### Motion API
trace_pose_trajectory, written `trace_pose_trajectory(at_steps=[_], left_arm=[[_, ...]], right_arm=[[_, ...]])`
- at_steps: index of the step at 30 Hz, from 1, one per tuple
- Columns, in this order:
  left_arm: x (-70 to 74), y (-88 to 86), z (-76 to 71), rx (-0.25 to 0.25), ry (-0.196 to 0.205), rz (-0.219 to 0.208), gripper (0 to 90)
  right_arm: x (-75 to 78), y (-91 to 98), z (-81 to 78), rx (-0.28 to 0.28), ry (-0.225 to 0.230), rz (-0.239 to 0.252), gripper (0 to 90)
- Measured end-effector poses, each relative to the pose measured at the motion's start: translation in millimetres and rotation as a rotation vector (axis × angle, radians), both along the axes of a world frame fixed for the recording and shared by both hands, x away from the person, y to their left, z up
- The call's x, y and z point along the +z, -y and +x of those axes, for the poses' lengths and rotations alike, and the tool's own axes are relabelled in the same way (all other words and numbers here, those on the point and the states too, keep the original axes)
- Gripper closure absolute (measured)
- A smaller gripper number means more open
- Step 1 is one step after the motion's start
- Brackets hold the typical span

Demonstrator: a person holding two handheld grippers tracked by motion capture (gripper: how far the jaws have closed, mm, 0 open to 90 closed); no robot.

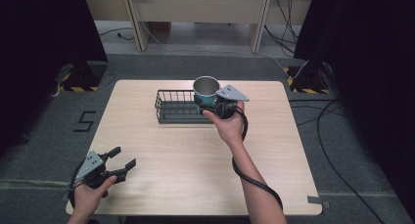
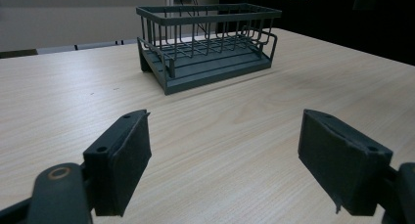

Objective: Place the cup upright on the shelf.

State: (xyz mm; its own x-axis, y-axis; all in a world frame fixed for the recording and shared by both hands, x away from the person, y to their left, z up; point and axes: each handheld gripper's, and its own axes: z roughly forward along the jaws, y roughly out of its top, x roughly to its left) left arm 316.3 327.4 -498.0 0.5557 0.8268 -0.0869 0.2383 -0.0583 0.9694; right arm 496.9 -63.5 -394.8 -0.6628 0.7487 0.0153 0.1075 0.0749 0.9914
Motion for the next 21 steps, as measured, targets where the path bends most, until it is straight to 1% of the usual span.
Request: trace_pose_trajectory(at_steps=[21], left_arm=[[0.1,0.3,-0.1,-0.002,0.001,-0.003,19.0]], right_arm=[[3.1,-6.9,15.2,-0.016,-0.006,-0.007,17.0]])
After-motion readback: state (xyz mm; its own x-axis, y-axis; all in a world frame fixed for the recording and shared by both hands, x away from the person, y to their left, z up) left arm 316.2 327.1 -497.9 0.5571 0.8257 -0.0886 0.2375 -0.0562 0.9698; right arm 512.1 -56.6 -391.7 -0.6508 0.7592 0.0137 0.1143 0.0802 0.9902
